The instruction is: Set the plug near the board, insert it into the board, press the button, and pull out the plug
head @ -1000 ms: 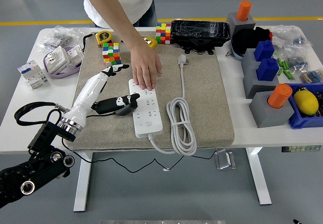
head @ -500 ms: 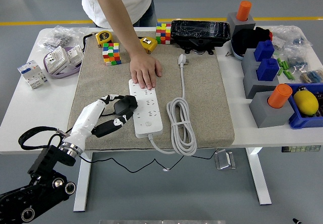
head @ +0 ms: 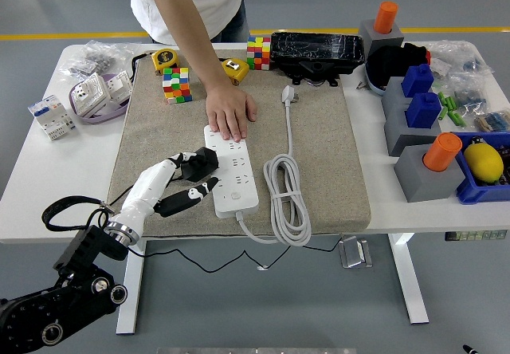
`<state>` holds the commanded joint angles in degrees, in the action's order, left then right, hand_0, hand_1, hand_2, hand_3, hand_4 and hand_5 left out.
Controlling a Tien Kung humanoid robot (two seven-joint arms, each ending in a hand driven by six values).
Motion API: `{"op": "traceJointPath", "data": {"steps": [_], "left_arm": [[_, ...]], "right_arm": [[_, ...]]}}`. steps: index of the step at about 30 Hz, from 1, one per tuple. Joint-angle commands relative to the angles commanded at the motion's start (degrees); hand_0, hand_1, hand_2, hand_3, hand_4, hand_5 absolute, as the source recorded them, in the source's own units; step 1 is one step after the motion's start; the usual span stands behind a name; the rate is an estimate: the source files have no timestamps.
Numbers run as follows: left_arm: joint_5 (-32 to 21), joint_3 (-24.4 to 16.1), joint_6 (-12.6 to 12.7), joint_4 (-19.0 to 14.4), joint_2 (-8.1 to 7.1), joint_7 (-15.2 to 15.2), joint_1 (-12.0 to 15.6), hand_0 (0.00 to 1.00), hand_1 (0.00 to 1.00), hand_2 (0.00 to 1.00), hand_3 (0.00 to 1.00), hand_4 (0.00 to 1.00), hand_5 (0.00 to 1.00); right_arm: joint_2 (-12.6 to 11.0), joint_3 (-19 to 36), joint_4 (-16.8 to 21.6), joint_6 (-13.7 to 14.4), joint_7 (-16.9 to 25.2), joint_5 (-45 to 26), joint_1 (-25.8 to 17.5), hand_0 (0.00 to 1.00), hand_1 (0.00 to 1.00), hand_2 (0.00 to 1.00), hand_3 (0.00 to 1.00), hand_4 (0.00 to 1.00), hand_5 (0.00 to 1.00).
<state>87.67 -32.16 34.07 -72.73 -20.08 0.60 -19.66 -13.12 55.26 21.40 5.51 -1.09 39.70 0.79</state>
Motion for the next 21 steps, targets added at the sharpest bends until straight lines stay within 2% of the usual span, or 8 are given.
{"op": "traceJointPath", "data": {"steps": [21], "left_arm": [[0.7,2.6,-0.5,1.1,1.07,0.2,-4.2,0.765,0.810,0.811,0.775,0.823,0.830]], "right_arm": [[0.1,0.3,0.0,0.0,0.0,0.0,-0.1,0.604,0.649,0.669,0.562,0.954,0.513]]}}
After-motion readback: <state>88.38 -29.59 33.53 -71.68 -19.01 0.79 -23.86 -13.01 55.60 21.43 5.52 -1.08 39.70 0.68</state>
